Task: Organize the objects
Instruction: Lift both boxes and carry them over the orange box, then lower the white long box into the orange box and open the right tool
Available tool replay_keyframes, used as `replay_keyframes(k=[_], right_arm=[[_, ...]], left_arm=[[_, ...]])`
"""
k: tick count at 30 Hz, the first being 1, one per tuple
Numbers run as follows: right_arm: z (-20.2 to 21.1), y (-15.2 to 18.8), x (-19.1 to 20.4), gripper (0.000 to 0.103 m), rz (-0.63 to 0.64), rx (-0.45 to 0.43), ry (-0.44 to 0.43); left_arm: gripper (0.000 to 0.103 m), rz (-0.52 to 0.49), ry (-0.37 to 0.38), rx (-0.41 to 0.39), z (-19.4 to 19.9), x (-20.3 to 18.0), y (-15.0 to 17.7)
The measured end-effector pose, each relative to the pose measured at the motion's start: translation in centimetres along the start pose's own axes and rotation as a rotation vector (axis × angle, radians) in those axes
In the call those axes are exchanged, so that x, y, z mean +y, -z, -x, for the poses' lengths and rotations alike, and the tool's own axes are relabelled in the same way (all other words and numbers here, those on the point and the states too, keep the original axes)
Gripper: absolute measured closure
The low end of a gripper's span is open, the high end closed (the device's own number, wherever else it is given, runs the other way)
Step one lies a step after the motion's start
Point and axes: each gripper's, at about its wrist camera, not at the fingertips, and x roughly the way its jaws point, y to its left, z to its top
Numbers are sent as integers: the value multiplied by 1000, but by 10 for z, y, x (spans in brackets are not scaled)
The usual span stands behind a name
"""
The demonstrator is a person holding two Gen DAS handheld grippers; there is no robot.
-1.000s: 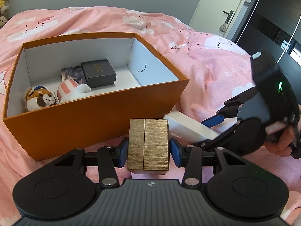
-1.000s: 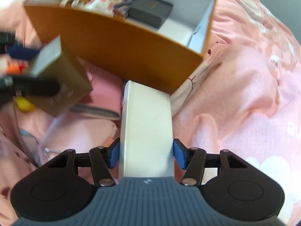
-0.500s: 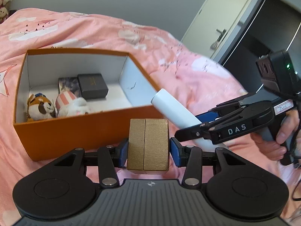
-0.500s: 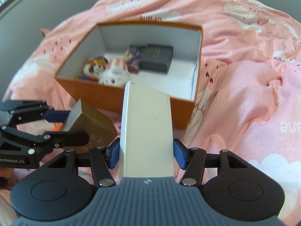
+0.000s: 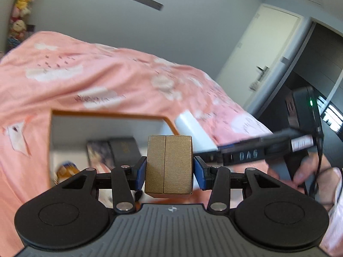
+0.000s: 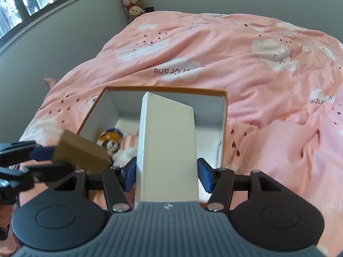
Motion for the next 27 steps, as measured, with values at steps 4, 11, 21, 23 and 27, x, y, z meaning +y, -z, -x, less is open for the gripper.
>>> replay_keyframes(k=[4, 11, 21, 23, 27], right_arm=[[-33, -21, 5, 43, -4, 8, 57], [-100, -35, 2, 43, 1, 101, 209], [-159, -40, 4, 43, 96, 161, 386], [-168, -40, 8, 43, 118, 169, 409], [-178, -42, 12, 43, 128, 174, 442]], left_arm=[[51, 38, -36, -4, -24, 19, -18], [51, 86, -62, 50, -67, 46, -26], [51, 142, -49, 101, -101, 70, -26], [51, 152, -43, 102, -102, 73, -27], [51, 159, -33, 103, -105, 77, -28]])
